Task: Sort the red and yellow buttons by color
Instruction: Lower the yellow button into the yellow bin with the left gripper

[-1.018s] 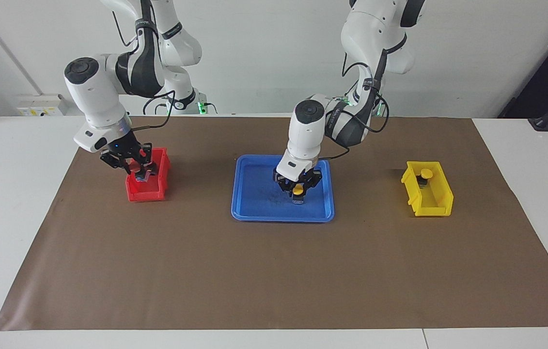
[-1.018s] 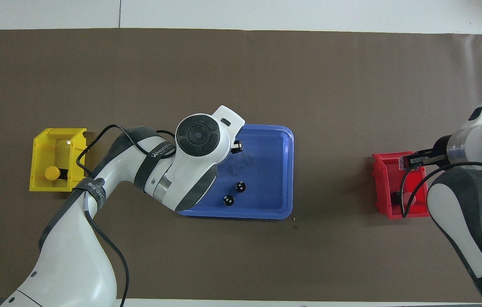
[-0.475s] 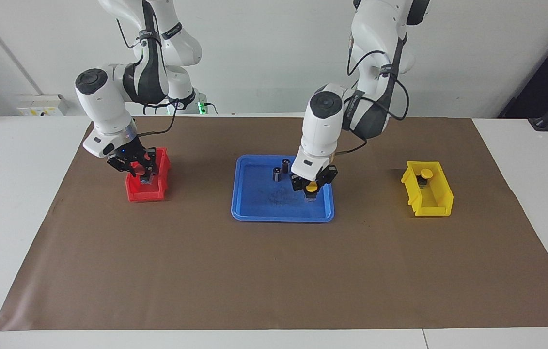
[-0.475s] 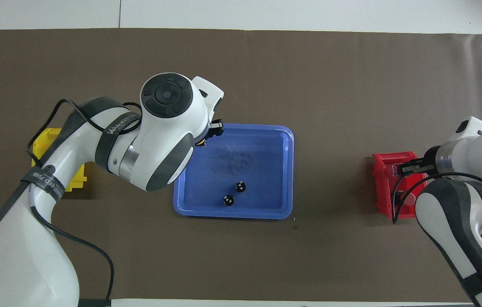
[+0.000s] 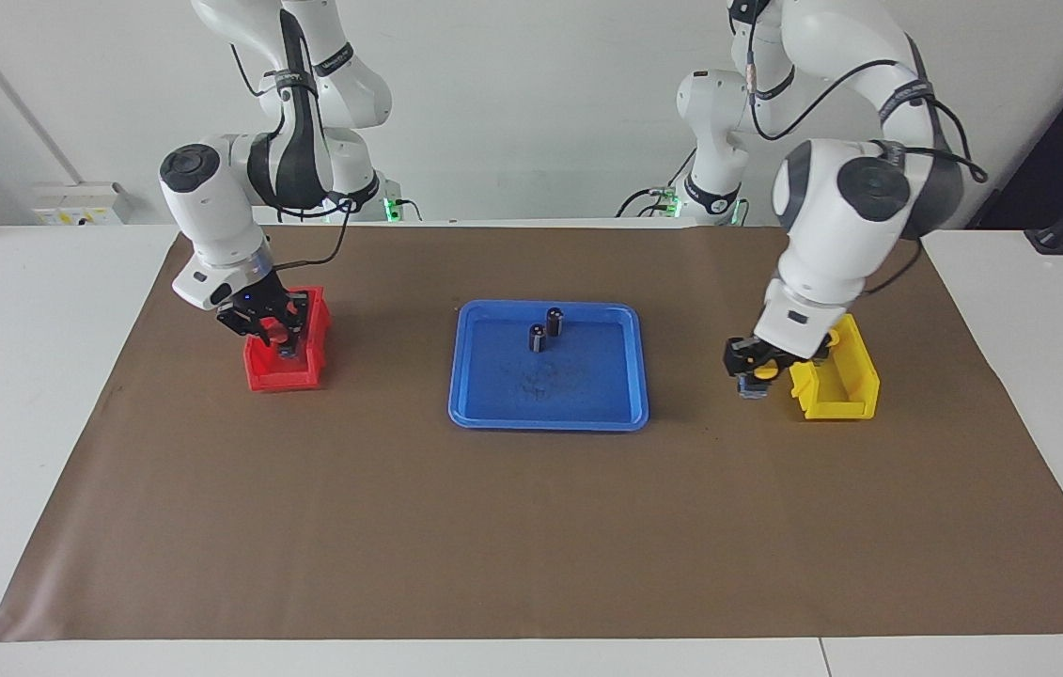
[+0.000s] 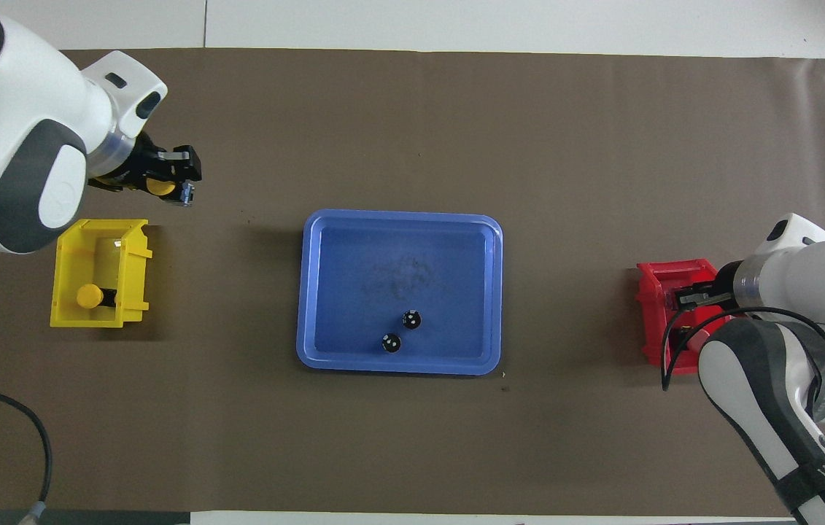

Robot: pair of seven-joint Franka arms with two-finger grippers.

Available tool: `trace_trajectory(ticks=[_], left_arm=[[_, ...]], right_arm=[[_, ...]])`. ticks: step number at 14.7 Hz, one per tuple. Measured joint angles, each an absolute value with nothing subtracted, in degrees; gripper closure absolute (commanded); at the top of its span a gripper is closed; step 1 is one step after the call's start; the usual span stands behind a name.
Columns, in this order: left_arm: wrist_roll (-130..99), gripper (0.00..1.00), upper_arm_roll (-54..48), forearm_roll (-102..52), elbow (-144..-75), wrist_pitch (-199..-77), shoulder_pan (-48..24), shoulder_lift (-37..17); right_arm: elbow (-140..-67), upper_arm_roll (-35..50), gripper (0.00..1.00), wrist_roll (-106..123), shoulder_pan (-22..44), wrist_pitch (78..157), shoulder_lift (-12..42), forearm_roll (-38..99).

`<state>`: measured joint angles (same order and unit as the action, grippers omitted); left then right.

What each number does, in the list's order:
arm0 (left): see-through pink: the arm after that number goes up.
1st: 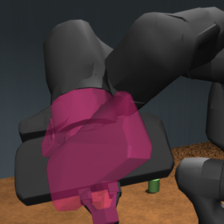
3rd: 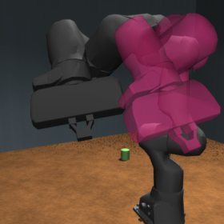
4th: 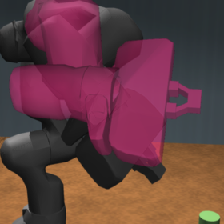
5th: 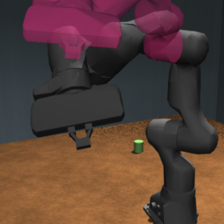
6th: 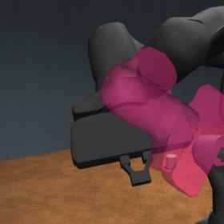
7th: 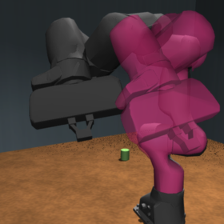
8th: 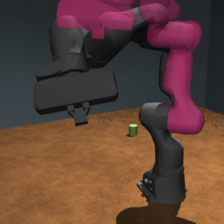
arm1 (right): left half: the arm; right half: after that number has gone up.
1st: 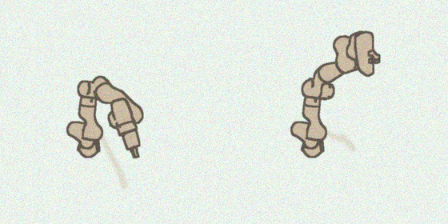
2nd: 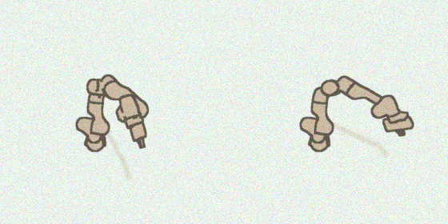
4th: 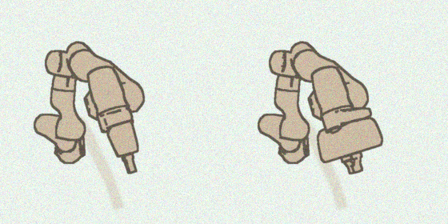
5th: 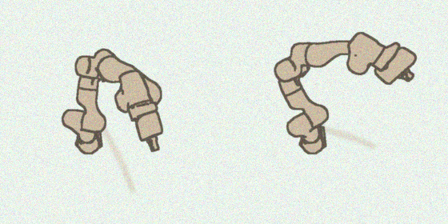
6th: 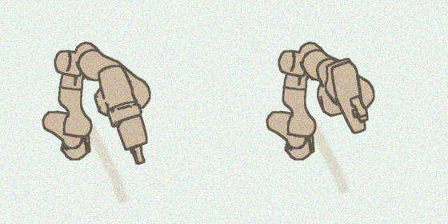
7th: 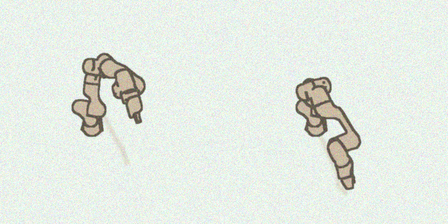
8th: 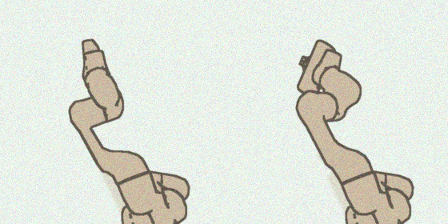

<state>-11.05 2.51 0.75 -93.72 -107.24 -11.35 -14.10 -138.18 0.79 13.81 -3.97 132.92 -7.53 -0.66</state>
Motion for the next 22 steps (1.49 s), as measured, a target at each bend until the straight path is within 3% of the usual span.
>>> trace_trajectory(ticks=[3,5,7,10,12,16,20,22], left_arm=[[-2.0,0.99,2.52,0.73,-94.82,-108.2,-4.0,-14.3],[-1.11,0.99,2.49,0.73,-98.19,-109.5,-3.05,-13.78],[-1.06,0.99,2.22,0.92,-102.48,-111.28,-3.09,-12.59],[-0.85,0.99,2.3,1.04,-108.18,-116.28,-2.94,-10.44],[0.07,0.99,2.35,1.07,-109.75,-117.64,-2.2,-9.59],[1.95,0.99,2.42,1.09,-114.14,-121.79,-0.09,-7.98],[2.03,0.99,2.3,1.09,-119.2,-126.21,0.0,-6.85],[2.04,0.99,2.29,1.09,-120.08,-127.69,0.0,-6.88]], right_arm=[[-139.95,0.79,0.78,14.02,-4.0,135.73,-7.0,-0.66],[-140.51,0.79,0.76,14.47,-4.06,136.8,-6.24,-0.66],[-140.64,0.78,0.67,15.38,-4.47,137.29,-5.95,-0.66],[-140.65,0.79,0.44,16.1,-4.91,137.37,-5.95,-0.66],[-140.64,0.8,0.34,16.14,-4.91,137.43,-5.95,-0.66],[-139.71,0.96,0.32,16.26,-4.89,137.11,-5.92,-0.67],[-130.86,1.09,0.26,16.35,-4.84,126.8,-5.58,-0.67],[-124.63,1.22,0.18,16.35,-4.82,120.5,-5.59,-0.66]])
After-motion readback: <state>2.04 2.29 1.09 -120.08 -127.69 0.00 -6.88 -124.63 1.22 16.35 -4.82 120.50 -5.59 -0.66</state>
